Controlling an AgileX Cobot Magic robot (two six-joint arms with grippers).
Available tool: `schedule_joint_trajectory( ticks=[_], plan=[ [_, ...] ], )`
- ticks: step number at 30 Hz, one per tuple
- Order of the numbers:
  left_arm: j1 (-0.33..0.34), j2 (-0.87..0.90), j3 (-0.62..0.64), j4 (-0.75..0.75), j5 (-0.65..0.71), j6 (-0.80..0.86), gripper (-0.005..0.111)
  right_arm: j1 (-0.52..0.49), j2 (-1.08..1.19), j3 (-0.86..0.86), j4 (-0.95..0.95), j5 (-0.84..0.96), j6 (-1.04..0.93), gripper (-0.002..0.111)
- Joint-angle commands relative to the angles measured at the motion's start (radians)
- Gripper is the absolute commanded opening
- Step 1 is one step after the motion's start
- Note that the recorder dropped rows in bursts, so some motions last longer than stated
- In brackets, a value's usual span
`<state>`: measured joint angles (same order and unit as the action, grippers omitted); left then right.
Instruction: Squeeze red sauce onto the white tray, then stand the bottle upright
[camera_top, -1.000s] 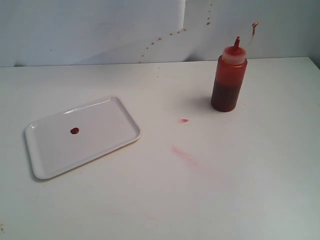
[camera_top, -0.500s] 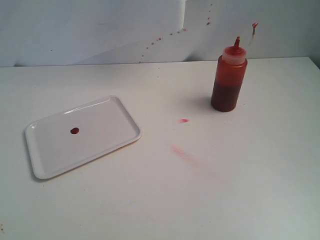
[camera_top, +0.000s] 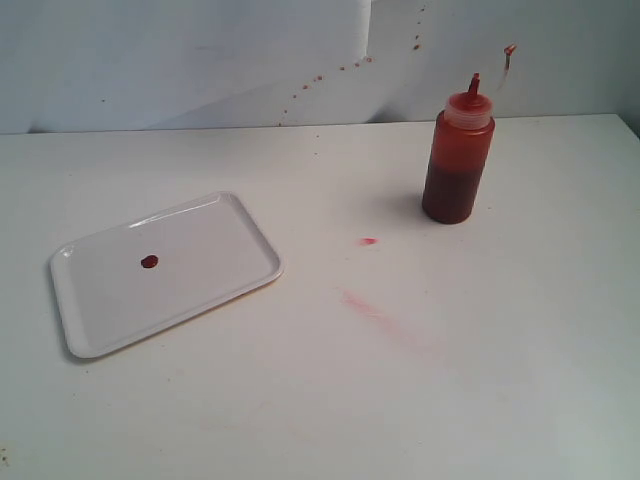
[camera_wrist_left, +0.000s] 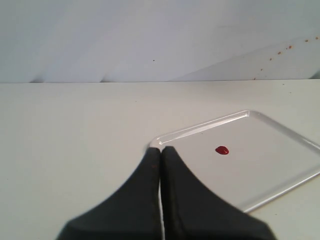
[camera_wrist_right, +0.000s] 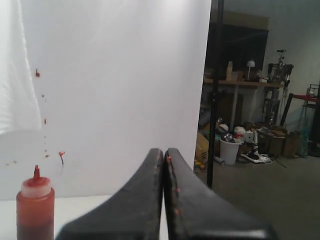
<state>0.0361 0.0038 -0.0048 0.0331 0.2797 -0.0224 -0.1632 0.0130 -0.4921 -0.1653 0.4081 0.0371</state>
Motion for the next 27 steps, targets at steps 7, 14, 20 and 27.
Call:
schedule_joint_trajectory(
  ticks=[7, 14, 20, 27],
  plan=[
    [0.001, -0.004, 0.005, 0.003, -0.014, 0.001, 0.0, 0.003, 0.004, 0.345, 0.037, -0.276, -0.019, 0.0],
    [0.001, -0.004, 0.005, 0.003, -0.014, 0.001, 0.0, 0.003, -0.003, 0.492, 0.037, -0.408, -0.013, 0.0],
    [0.001, -0.004, 0.005, 0.003, -0.014, 0.001, 0.0, 0.003, -0.013, 0.492, 0.041, -0.332, -0.005, 0.0],
    [0.001, -0.004, 0.005, 0.003, -0.014, 0.001, 0.0, 0.003, -0.013, 0.492, 0.041, -0.241, -0.005, 0.0]
  ],
)
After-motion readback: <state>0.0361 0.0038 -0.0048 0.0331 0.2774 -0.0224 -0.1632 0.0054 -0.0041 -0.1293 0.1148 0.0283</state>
